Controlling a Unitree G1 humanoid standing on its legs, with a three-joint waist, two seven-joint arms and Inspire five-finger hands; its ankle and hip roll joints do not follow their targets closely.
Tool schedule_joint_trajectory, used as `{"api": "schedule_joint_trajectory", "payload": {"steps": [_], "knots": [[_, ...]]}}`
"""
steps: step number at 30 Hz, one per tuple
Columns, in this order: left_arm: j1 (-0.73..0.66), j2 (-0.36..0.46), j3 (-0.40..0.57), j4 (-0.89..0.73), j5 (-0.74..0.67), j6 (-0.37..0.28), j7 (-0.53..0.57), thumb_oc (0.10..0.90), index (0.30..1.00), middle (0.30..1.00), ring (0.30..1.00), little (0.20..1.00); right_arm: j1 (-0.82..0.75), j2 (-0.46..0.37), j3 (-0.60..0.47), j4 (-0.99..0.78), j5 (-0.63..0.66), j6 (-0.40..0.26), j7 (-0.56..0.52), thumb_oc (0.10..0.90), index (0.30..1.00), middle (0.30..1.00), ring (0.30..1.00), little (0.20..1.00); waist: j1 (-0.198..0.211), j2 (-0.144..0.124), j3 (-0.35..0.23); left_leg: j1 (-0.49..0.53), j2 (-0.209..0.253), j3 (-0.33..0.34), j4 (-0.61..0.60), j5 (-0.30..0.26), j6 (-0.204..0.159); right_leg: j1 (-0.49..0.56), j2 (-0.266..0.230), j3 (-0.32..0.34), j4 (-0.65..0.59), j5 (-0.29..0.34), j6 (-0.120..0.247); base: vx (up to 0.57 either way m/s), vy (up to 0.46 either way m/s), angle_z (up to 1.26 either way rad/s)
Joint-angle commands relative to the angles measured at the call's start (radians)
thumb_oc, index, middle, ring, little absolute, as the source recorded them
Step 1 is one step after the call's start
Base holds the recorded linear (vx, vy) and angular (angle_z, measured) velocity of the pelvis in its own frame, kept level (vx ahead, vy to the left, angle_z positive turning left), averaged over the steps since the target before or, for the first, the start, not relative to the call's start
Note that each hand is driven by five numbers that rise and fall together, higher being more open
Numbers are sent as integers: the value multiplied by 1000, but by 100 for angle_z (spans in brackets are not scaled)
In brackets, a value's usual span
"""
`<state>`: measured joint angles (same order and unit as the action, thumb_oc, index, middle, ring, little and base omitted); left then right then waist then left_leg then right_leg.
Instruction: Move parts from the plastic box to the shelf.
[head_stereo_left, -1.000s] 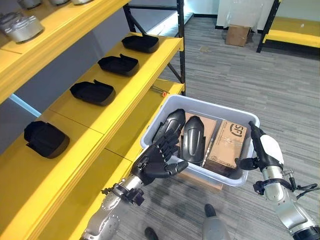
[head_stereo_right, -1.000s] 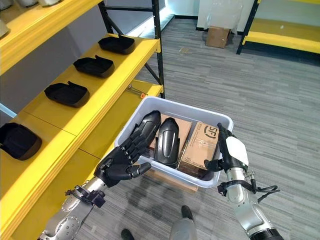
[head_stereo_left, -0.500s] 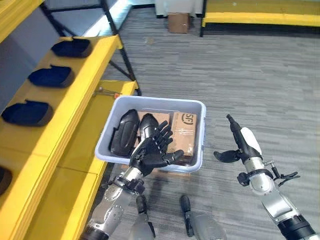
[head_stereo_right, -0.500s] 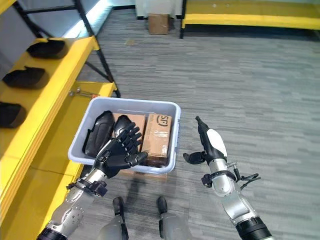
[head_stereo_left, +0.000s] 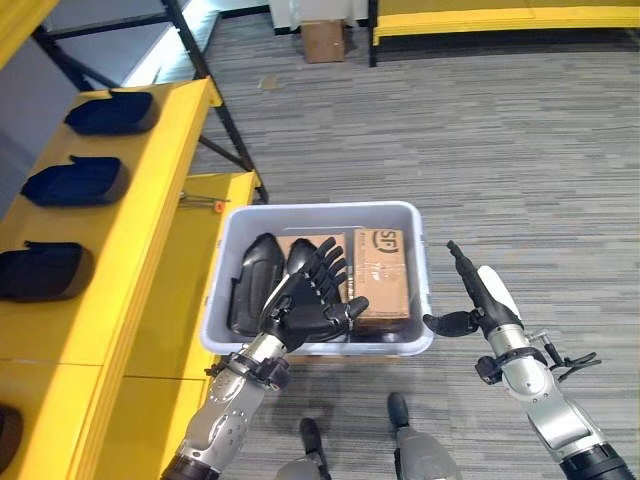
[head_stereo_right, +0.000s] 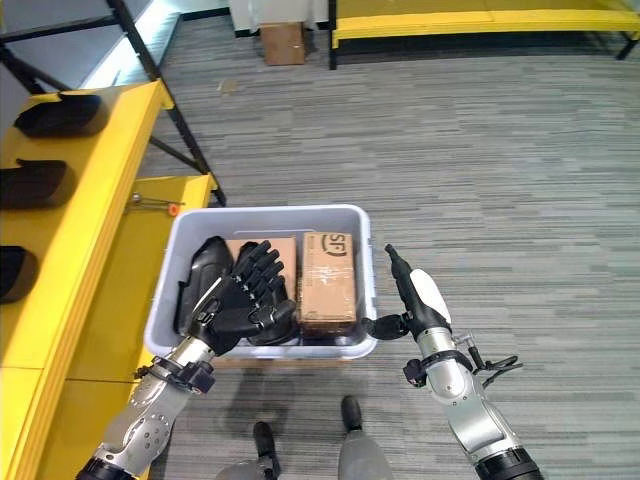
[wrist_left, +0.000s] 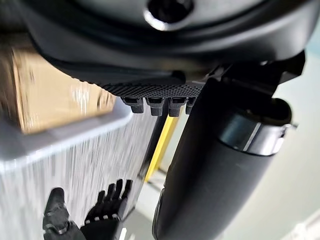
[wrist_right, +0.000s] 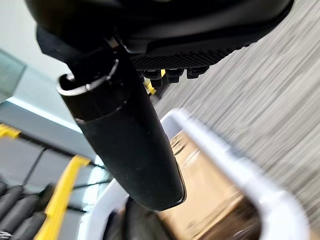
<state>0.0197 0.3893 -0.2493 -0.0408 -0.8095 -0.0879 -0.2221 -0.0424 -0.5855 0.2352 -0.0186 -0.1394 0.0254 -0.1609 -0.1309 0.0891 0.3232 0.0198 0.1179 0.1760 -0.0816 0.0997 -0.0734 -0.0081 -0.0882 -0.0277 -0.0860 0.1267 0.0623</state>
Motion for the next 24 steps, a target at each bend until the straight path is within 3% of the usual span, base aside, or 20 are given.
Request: {"api": "schedule_joint_trajectory", "payload": {"steps": [1,4,6,11,18,20,24], "knots": [[-20,23,27,-115,12,-74,-8,900,1000,1000,1000,1000,-76,-12,-8,-109,6,-122,-19,900,1000,1000,1000,1000,4,-56,-98,-10,60,0,-6,-26,-17,20,-46,13,28,-73,32,18,-15,22],[-16,23,31,-122,24,-86,17,900,1000,1000,1000,1000,-91,-16,-2,-119,18,-146,-15,900,1000,1000,1000,1000,19,-57,-94,-14,56,-8,-6,-26,-15,21,-48,1,28,-75,30,15,-24,10],[-15,24,50,-140,24,-132,107,900,1000,1000,1000,1000,-121,-20,9,-143,64,-191,12,900,1000,1000,1000,1000,46,-60,-86,-25,55,-25,-6,-23,-15,24,-51,-22,35,-85,27,20,-46,12],[-20,16,82,-146,36,-147,185,900,1000,1000,1000,1000,-149,-9,34,-182,77,-219,65,900,1000,1000,1000,1000,73,-67,-75,-36,52,-46,-6,-16,-13,28,-52,-43,50,-100,21,29,-35,18],[-24,33,110,-161,51,-104,158,900,1000,1000,1000,1000,-239,-24,95,-201,93,-180,128,900,1000,1000,1000,1000,122,-76,-40,-64,44,-92,-2,0,-11,25,-42,-71,97,-136,4,33,-66,24],[-49,47,96,-159,33,-96,131,900,1000,1000,1000,1000,-313,-26,145,-160,203,-158,225,900,1000,1000,1000,1000,144,-72,-5,-92,38,-111,8,9,-9,3,-38,-79,128,-151,-5,-58,-82,19],[-73,59,79,-156,32,-85,106,900,1000,1000,1000,1000,-375,-20,183,-114,282,-125,257,900,1000,1000,1000,1000,159,-69,30,-117,35,-126,17,18,-8,-18,-37,-87,152,-158,-10,-43,-67,12]]}}
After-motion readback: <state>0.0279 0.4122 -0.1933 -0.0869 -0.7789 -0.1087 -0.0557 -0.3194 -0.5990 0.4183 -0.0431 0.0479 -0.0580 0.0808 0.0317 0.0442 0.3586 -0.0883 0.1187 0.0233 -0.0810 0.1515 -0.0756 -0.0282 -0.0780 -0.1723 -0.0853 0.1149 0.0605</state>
